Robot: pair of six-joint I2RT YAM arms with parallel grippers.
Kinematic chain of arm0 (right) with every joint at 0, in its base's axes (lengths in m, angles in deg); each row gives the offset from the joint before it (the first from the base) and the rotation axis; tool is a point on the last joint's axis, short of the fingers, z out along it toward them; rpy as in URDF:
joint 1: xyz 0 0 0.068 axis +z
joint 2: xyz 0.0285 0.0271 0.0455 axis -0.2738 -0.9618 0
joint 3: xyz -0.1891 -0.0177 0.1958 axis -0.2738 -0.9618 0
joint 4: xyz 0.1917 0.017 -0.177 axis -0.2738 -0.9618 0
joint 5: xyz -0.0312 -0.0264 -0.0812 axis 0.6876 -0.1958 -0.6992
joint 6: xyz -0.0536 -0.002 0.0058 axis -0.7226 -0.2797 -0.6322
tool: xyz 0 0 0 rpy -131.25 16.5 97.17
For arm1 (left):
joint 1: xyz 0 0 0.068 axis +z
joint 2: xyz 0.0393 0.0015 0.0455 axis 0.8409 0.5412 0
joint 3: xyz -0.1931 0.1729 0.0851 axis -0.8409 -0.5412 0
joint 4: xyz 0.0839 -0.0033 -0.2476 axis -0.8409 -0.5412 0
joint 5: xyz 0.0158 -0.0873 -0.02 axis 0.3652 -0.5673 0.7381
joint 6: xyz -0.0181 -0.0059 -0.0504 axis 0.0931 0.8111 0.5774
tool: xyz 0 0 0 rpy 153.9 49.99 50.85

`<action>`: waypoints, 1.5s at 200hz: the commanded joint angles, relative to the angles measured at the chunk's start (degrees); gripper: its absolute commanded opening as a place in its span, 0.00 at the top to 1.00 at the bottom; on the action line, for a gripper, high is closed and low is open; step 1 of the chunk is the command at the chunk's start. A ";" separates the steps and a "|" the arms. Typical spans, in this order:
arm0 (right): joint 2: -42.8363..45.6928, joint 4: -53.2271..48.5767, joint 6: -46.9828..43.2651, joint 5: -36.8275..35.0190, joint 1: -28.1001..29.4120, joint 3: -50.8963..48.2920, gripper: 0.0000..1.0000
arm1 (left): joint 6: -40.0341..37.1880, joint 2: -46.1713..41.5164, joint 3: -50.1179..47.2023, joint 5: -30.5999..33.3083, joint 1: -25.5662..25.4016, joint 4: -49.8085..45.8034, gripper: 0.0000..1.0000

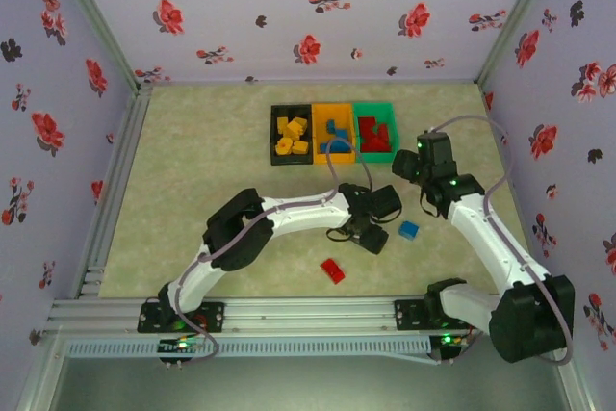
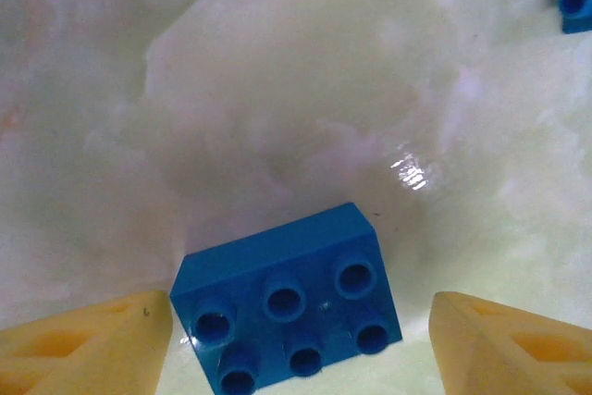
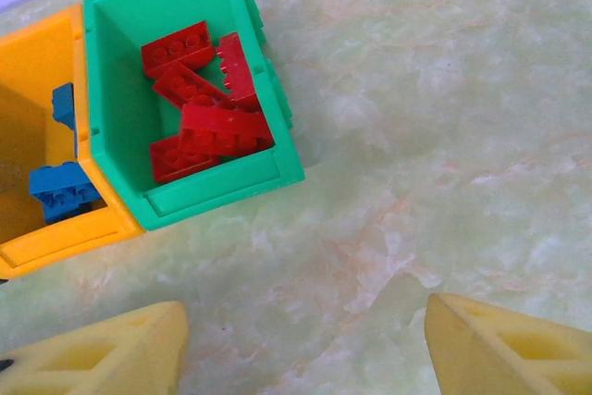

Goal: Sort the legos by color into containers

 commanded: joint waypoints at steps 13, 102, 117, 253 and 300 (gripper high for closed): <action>1.42 -1.71 0.02 0.05 -0.65 -0.45 0.31 | -1.33 2.48 3.19 1.68 0.04 -3.95 0.29; 1.54 -1.80 0.10 0.59 -0.86 -0.14 0.31 | -3.51 3.01 3.73 5.39 0.87 -5.73 0.47; 1.63 -2.08 0.00 0.50 -0.86 -0.04 0.31 | -4.20 2.37 3.60 6.23 1.47 -6.09 0.49; 1.87 -2.77 0.50 3.07 -0.84 -1.23 0.32 | -14.76 -3.98 10.77 14.48 14.72 -7.76 0.52; 2.41 -2.94 0.91 5.31 -0.57 -2.50 0.33 | -18.49 -0.72 20.67 17.88 18.76 -8.74 0.50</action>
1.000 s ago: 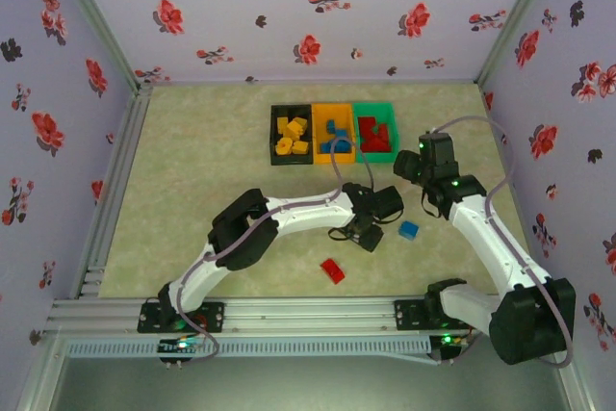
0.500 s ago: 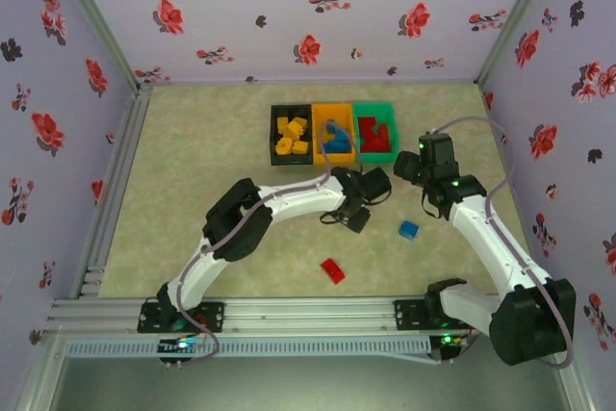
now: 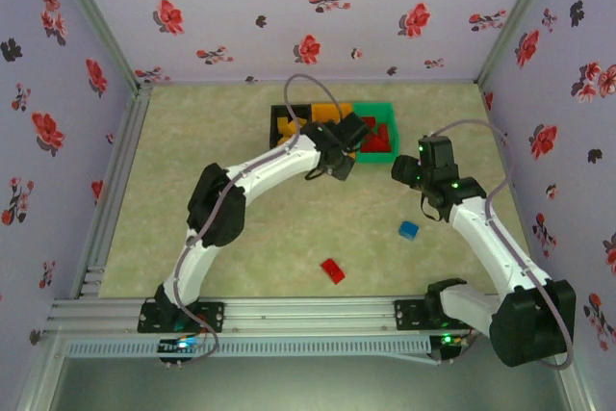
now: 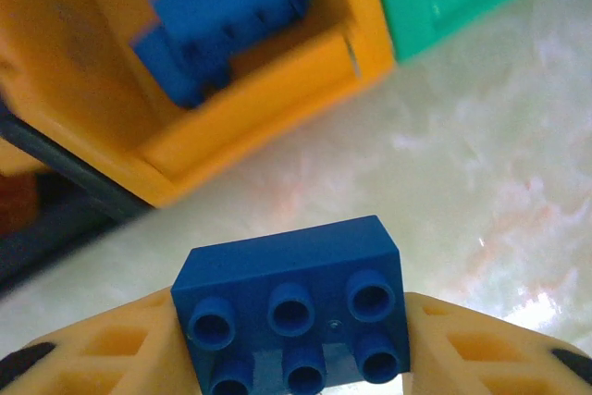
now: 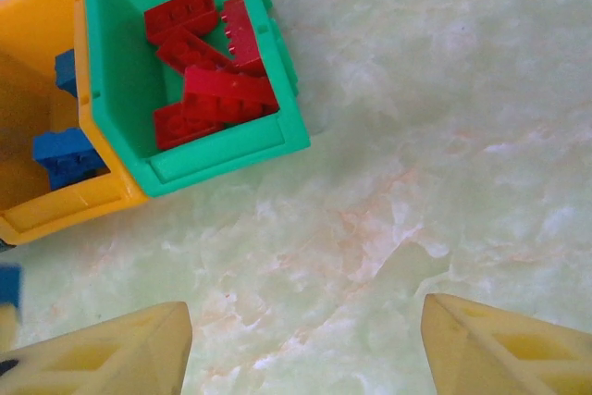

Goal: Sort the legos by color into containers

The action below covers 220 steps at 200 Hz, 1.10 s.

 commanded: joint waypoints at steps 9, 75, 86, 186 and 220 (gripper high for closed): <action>1.54 -0.85 1.07 2.19 0.22 -1.56 0.34 | -4.29 2.01 7.46 3.99 2.14 -1.36 0.50; 3.47 -2.67 1.51 1.17 2.61 -1.94 0.34 | -8.94 7.97 15.70 4.03 6.06 2.07 0.50; 3.38 -2.65 1.72 1.18 3.03 -1.94 0.34 | -9.56 9.02 16.58 3.99 6.58 3.26 0.50; 0.21 -3.62 1.99 -0.94 12.87 -2.02 0.35 | -13.06 8.86 23.41 2.93 9.93 3.35 0.14; -1.08 -4.05 -0.12 -0.24 19.02 -1.38 0.35 | -11.13 -2.02 11.13 3.41 10.43 3.71 0.15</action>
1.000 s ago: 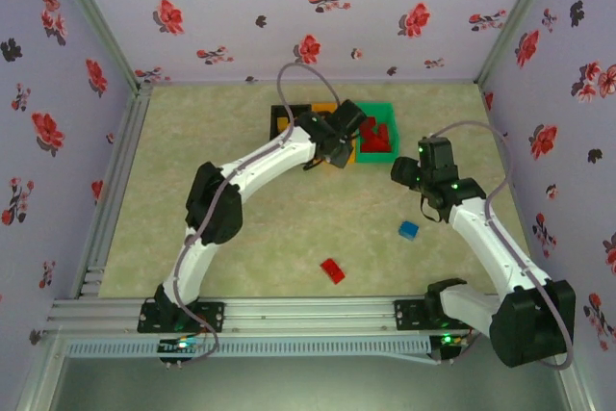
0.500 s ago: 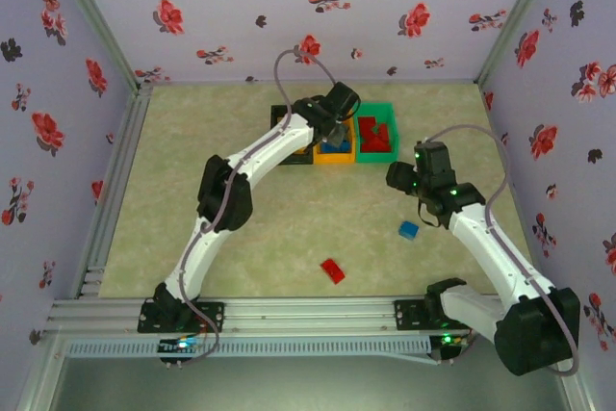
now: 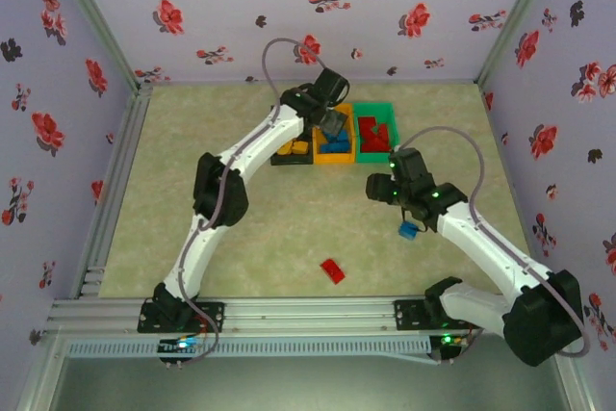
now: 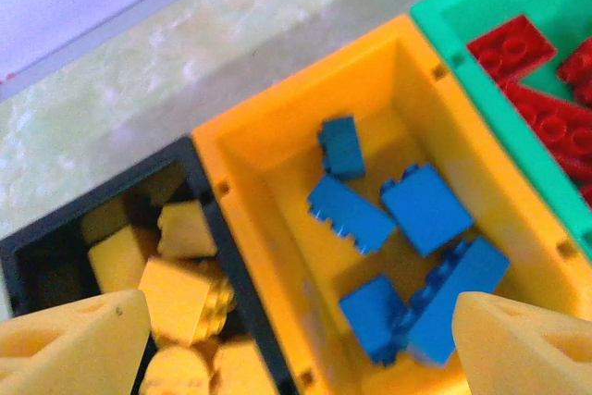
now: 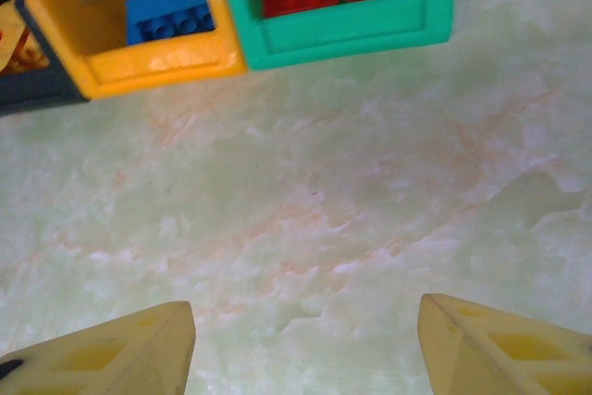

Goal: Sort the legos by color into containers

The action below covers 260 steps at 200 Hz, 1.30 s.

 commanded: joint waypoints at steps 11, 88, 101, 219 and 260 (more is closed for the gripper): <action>-1.80 -1.37 -3.58 -0.41 6.12 1.02 0.35 | 1.36 -14.35 -11.79 0.90 0.59 1.53 0.15; -6.06 -2.53 -4.08 6.09 17.63 2.99 0.36 | 5.86 -42.20 -48.66 -0.07 2.48 11.93 0.14; -5.97 -3.49 -2.66 6.10 20.75 2.09 0.37 | 8.13 -45.71 -53.53 -0.22 2.87 12.63 0.14; -13.38 -1.89 10.64 -1.91 41.66 -2.55 0.37 | 9.10 -52.88 -57.82 -1.81 3.59 9.91 0.14; -16.54 -1.42 12.67 -2.84 44.05 -2.81 0.40 | 8.68 -53.55 -57.93 -1.92 3.58 10.24 0.14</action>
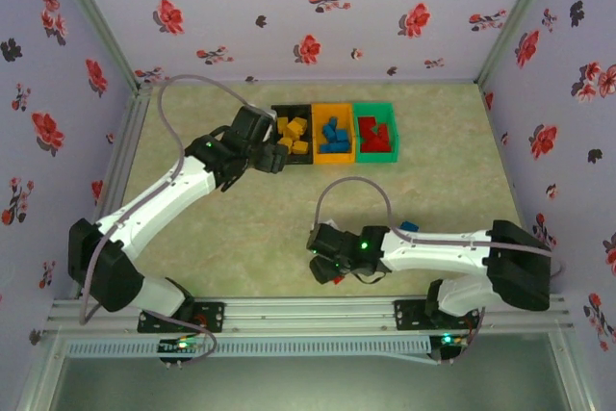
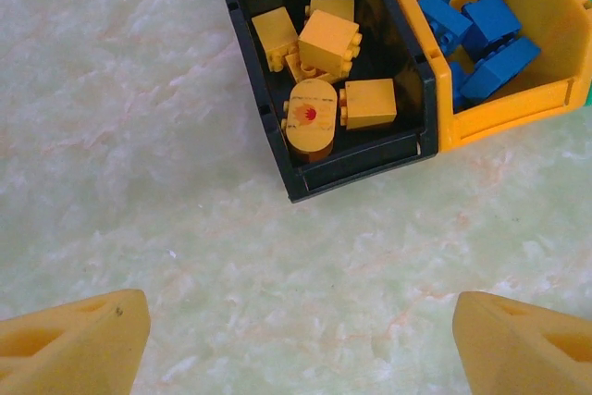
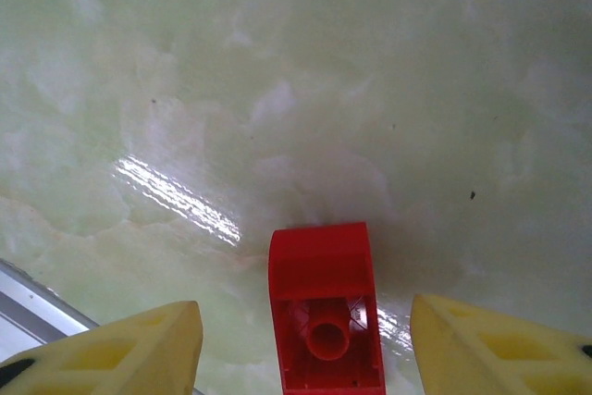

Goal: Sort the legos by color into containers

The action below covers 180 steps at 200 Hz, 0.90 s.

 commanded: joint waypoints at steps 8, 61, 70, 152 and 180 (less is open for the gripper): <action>-1.81 0.49 2.78 -2.07 1.34 -0.49 0.42 | 0.63 -1.60 0.37 -0.57 0.46 -0.20 0.15; -4.23 -0.90 4.05 -2.81 1.91 -0.40 0.46 | 0.46 -1.84 -0.15 -0.75 0.40 -0.21 0.15; -4.72 -1.36 4.14 -3.07 1.98 -0.31 0.48 | 0.46 -1.84 -0.18 -0.75 0.36 -0.31 0.15; -7.29 -4.43 6.06 -6.48 1.95 0.15 0.59 | 0.34 -1.57 -0.16 -1.32 0.42 -0.38 0.15; -6.96 -5.17 6.12 -7.76 -0.08 0.56 0.63 | 0.46 -1.70 -0.26 -1.88 0.36 -0.12 0.15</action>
